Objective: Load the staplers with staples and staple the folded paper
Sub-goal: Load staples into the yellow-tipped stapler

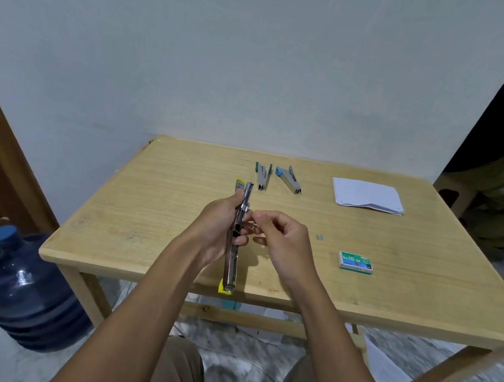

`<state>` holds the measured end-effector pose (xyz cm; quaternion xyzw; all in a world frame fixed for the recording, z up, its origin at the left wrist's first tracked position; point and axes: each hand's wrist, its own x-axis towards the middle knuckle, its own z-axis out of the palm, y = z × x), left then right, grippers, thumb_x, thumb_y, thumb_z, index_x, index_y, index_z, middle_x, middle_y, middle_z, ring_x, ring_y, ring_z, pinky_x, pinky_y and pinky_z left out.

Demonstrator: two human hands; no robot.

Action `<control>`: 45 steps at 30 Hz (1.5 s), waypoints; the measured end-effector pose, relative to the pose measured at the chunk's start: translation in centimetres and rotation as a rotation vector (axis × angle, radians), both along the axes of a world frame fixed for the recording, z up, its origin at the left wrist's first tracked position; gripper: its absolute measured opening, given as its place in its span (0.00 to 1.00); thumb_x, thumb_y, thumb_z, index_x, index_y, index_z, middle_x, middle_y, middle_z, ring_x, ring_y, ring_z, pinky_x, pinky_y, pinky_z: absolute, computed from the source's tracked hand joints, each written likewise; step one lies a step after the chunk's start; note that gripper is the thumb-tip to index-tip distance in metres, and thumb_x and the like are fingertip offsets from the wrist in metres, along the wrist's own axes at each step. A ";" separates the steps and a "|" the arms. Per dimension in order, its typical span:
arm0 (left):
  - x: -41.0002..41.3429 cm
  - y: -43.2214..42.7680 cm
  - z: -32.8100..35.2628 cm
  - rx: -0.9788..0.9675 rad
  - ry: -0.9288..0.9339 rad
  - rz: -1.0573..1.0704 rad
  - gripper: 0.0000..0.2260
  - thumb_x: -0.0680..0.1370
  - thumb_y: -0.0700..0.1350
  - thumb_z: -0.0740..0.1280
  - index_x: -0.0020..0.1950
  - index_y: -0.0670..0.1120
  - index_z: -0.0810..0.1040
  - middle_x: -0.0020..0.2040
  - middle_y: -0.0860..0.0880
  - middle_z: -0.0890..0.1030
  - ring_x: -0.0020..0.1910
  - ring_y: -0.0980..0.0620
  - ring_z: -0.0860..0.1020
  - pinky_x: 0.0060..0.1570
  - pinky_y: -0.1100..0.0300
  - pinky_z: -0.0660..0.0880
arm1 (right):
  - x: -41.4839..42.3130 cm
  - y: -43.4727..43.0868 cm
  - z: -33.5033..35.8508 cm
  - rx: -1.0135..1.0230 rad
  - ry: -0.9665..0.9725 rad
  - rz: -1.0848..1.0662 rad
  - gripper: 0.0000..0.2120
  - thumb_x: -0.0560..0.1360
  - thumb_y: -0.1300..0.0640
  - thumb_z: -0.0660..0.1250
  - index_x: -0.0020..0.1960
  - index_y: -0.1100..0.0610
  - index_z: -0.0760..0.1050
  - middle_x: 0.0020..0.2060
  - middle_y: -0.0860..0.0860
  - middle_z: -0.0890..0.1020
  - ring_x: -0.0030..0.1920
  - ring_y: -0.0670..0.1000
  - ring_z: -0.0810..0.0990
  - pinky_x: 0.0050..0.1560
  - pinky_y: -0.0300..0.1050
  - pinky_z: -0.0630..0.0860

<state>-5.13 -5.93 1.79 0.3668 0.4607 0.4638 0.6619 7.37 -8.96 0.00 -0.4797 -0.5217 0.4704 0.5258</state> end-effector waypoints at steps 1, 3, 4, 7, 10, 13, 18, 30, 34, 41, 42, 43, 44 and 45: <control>-0.1 0.1 0.1 0.009 0.006 -0.002 0.17 0.85 0.52 0.56 0.42 0.42 0.70 0.31 0.47 0.69 0.25 0.53 0.66 0.20 0.63 0.62 | 0.1 0.0 -0.1 0.007 -0.004 -0.002 0.05 0.77 0.54 0.70 0.45 0.51 0.84 0.43 0.49 0.87 0.47 0.50 0.84 0.54 0.50 0.80; -0.3 0.3 0.2 0.021 0.036 0.000 0.18 0.84 0.54 0.56 0.42 0.42 0.71 0.33 0.47 0.70 0.27 0.52 0.67 0.21 0.62 0.64 | 0.3 -0.1 -0.2 0.033 -0.051 0.004 0.02 0.74 0.55 0.73 0.47 0.50 0.83 0.45 0.46 0.86 0.48 0.47 0.83 0.53 0.45 0.79; -0.4 0.5 0.2 0.022 0.058 0.005 0.19 0.84 0.54 0.56 0.42 0.42 0.72 0.34 0.46 0.71 0.28 0.52 0.69 0.22 0.62 0.67 | 0.3 -0.1 -0.2 0.042 -0.090 0.013 0.04 0.74 0.55 0.74 0.48 0.49 0.83 0.46 0.44 0.86 0.47 0.45 0.81 0.51 0.40 0.78; -0.3 0.4 0.4 0.013 0.066 0.014 0.18 0.84 0.54 0.57 0.44 0.42 0.73 0.34 0.47 0.73 0.30 0.52 0.73 0.24 0.62 0.72 | 0.3 -0.3 -0.2 0.071 -0.114 0.019 0.07 0.73 0.56 0.75 0.48 0.47 0.81 0.46 0.42 0.85 0.46 0.43 0.78 0.50 0.37 0.77; 0.0 0.2 0.6 0.030 0.070 -0.003 0.17 0.85 0.52 0.56 0.42 0.42 0.72 0.30 0.48 0.73 0.25 0.53 0.71 0.22 0.62 0.68 | 0.3 -0.1 0.1 0.062 -0.065 0.020 0.08 0.75 0.56 0.73 0.52 0.48 0.79 0.44 0.41 0.84 0.47 0.45 0.80 0.55 0.41 0.77; 0.1 0.3 0.9 0.064 0.125 -0.041 0.16 0.85 0.52 0.55 0.44 0.44 0.71 0.31 0.49 0.73 0.26 0.52 0.70 0.25 0.62 0.67 | -0.1 0.2 0.6 -0.095 0.366 -0.007 0.07 0.80 0.58 0.65 0.57 0.56 0.78 0.49 0.53 0.83 0.43 0.47 0.83 0.50 0.43 0.80; 1.2 0.2 1.4 0.263 0.600 -0.092 0.18 0.84 0.51 0.56 0.40 0.43 0.73 0.28 0.51 0.77 0.24 0.55 0.73 0.26 0.64 0.69 | -1.4 0.9 0.3 -0.495 1.021 -0.014 0.15 0.83 0.57 0.56 0.60 0.63 0.77 0.57 0.60 0.82 0.54 0.55 0.81 0.52 0.47 0.77; 3.3 0.6 1.8 0.660 1.481 -0.213 0.11 0.83 0.54 0.57 0.49 0.47 0.69 0.47 0.48 0.76 0.46 0.44 0.77 0.39 0.55 0.69 | -2.2 0.8 0.8 -0.653 1.318 -0.204 0.16 0.82 0.63 0.55 0.40 0.62 0.76 0.35 0.56 0.79 0.39 0.54 0.79 0.45 0.46 0.78; 3.2 0.6 0.8 0.766 1.575 -0.277 0.12 0.84 0.54 0.56 0.50 0.47 0.69 0.50 0.48 0.76 0.45 0.45 0.76 0.39 0.55 0.68 | -2.1 0.3 1.3 -0.635 1.241 -0.209 0.16 0.82 0.62 0.56 0.42 0.60 0.78 0.30 0.56 0.83 0.41 0.55 0.80 0.49 0.50 0.78; 2.1 1.4 1.5 0.396 0.810 -0.248 0.16 0.83 0.52 0.58 0.43 0.42 0.72 0.32 0.48 0.77 0.29 0.53 0.74 0.30 0.60 0.72 | -2.1 1.0 -0.1 -0.542 1.406 -0.205 0.15 0.84 0.59 0.53 0.51 0.62 0.77 0.44 0.58 0.83 0.46 0.55 0.82 0.60 0.49 0.77; 1.8 1.4 1.8 0.336 0.736 -0.236 0.16 0.84 0.53 0.58 0.42 0.44 0.70 0.30 0.49 0.73 0.27 0.54 0.70 0.26 0.63 0.68 | -2.0 1.0 -0.3 -0.523 1.391 -0.176 0.14 0.84 0.59 0.53 0.54 0.62 0.76 0.47 0.59 0.83 0.47 0.55 0.82 0.61 0.49 0.77; 1.6 1.5 2.0 0.278 0.649 -0.234 0.16 0.84 0.54 0.57 0.42 0.45 0.69 0.31 0.49 0.71 0.26 0.54 0.68 0.24 0.64 0.65 | -1.8 0.9 -0.3 -0.502 1.361 -0.145 0.13 0.84 0.59 0.53 0.57 0.62 0.75 0.51 0.60 0.82 0.49 0.56 0.82 0.60 0.49 0.77; 1.3 1.6 2.0 0.221 0.564 -0.232 0.15 0.84 0.54 0.57 0.42 0.45 0.69 0.31 0.49 0.70 0.26 0.54 0.67 0.23 0.64 0.62 | -1.6 0.9 -0.4 -0.473 1.330 -0.126 0.12 0.84 0.60 0.54 0.60 0.62 0.74 0.54 0.61 0.81 0.51 0.56 0.82 0.57 0.49 0.78; 1.1 1.8 2.1 0.161 0.494 -0.228 0.15 0.84 0.53 0.57 0.44 0.45 0.69 0.32 0.49 0.70 0.26 0.54 0.67 0.22 0.65 0.61 | -1.4 0.7 -0.4 -0.446 1.292 -0.113 0.11 0.83 0.62 0.55 0.61 0.62 0.73 0.56 0.62 0.80 0.52 0.57 0.82 0.55 0.50 0.78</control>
